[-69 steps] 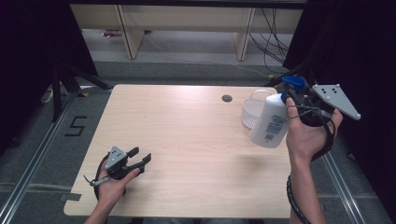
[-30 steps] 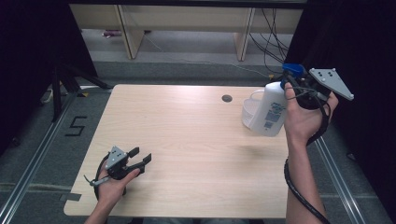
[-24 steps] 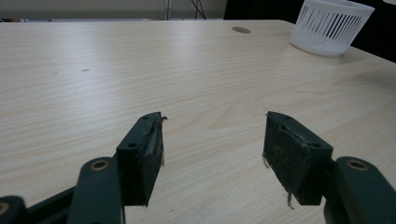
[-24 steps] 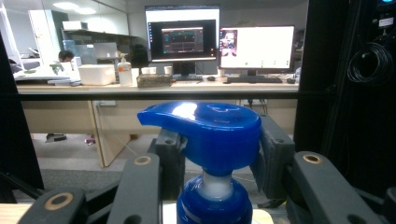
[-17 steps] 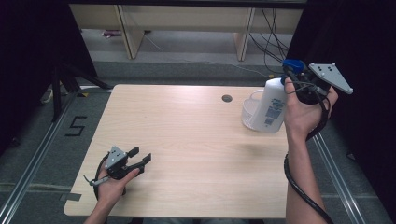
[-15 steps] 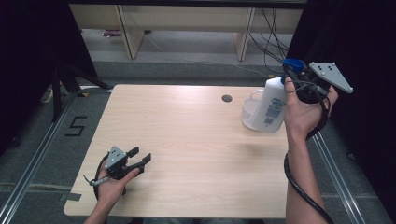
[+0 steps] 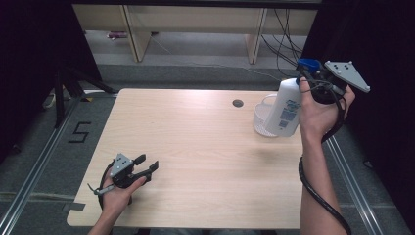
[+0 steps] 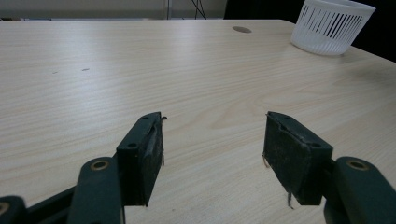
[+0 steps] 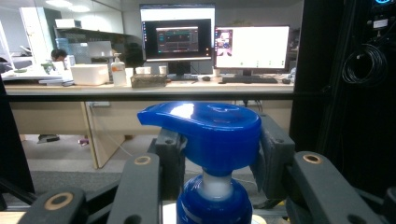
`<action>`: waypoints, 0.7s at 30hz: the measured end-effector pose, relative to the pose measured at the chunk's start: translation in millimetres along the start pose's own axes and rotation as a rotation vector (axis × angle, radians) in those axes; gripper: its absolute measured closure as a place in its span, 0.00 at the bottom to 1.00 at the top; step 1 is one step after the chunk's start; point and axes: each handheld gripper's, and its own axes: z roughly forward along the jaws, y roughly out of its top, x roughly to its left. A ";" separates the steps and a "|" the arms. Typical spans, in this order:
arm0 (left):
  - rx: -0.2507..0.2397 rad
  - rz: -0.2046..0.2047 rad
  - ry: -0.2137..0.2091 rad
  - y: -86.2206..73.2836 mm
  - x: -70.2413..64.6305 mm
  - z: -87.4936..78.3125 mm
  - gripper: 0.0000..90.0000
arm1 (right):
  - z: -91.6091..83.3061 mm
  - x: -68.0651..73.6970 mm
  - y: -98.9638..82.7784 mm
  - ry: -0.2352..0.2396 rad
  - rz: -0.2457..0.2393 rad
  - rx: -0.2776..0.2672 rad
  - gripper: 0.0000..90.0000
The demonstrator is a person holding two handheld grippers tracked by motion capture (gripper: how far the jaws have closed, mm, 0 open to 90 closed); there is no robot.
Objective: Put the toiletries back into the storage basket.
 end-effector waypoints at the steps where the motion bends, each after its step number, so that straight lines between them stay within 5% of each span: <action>1: 0.000 0.000 0.000 0.0 0.0 0.0 0.41 | 0.0 0.2 0.5 0.000 0.009 0.007 0.67; 21: -0.002 0.000 0.002 0.1 1.1 -0.2 0.41 | 9.4 -3.8 10.5 -0.013 0.000 -0.007 0.67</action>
